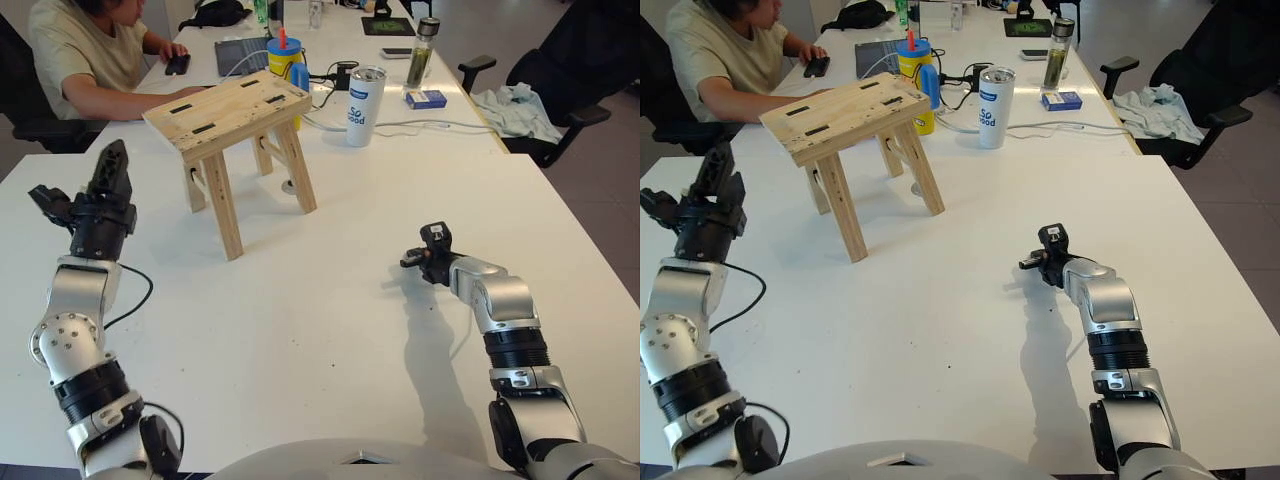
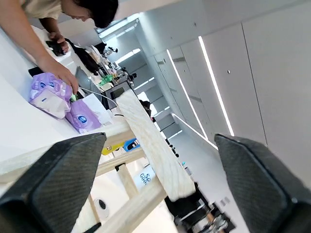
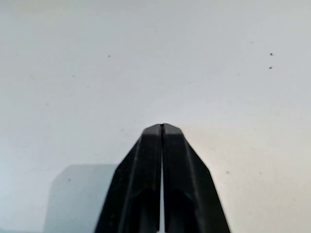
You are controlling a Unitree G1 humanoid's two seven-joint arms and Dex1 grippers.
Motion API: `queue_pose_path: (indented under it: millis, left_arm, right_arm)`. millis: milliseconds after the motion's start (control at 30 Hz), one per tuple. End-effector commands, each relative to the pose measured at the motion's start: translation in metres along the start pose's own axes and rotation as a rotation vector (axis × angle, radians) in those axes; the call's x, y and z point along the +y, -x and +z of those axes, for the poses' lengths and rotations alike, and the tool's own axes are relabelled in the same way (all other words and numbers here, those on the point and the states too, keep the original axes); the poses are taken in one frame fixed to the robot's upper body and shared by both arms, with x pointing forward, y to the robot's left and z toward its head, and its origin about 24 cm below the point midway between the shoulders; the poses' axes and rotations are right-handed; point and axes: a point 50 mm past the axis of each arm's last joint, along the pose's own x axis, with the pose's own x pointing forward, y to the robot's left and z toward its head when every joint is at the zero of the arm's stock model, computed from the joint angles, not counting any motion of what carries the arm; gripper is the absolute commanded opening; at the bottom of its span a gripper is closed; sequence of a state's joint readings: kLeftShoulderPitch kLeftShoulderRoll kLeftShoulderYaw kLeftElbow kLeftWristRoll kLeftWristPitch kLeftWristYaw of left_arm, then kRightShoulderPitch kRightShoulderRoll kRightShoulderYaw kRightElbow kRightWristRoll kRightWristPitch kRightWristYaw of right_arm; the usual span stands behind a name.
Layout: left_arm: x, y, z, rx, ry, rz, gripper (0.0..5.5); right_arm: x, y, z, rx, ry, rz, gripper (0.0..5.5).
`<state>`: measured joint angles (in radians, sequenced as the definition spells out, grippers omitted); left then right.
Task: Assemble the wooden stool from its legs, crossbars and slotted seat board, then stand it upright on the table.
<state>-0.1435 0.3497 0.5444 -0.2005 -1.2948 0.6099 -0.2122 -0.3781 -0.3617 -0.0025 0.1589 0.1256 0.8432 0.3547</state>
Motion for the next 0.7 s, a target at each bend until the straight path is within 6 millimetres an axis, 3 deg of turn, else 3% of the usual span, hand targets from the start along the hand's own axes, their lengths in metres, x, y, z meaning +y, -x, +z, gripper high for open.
queue_pose_path:
  millis: [33, 133, 200, 300, 400, 467, 533, 600, 700]
  left_arm:
    - [-0.025, 0.011, -0.050, 0.492, -0.321, -0.247, 4.15]
    - [-0.025, 0.007, -0.075, 0.697, -0.471, -0.411, 4.15]
    - [-0.008, -0.006, -0.084, 0.748, -0.582, -0.425, 4.15]
    - [0.028, -0.032, -0.085, 0.768, -0.775, -0.370, 4.15]
    - [0.062, -0.066, -0.071, 0.755, -1.044, -0.227, 4.15]
    - [0.084, -0.085, -0.043, 0.779, -1.371, 0.026, 4.15]
    - [0.092, -0.094, 0.003, 0.718, -1.647, 0.314, 4.15]
    - [0.091, -0.098, 0.033, 0.663, -1.796, 0.483, 4.15]
    - [0.097, -0.087, 0.061, 0.674, -1.937, 0.673, 4.15]
  right_arm:
    - [0.004, -0.004, -0.021, 0.083, 0.013, 0.023, 0.00]
    - [0.007, -0.006, -0.020, 0.076, 0.023, 0.039, 0.00]
    - [0.011, -0.008, -0.016, 0.071, 0.038, 0.057, 0.00]
    - [0.015, -0.013, -0.009, 0.058, 0.063, 0.082, 0.00]
    - [0.019, -0.015, -0.007, 0.056, 0.086, 0.098, 0.00]
    - [0.022, -0.017, -0.005, 0.057, 0.121, 0.107, 0.00]
    - [0.027, -0.018, -0.002, 0.052, 0.140, 0.128, 0.00]
    - [0.032, -0.019, -0.003, 0.060, 0.149, 0.145, 0.00]
    - [0.041, -0.020, -0.004, 0.069, 0.180, 0.179, 0.00]
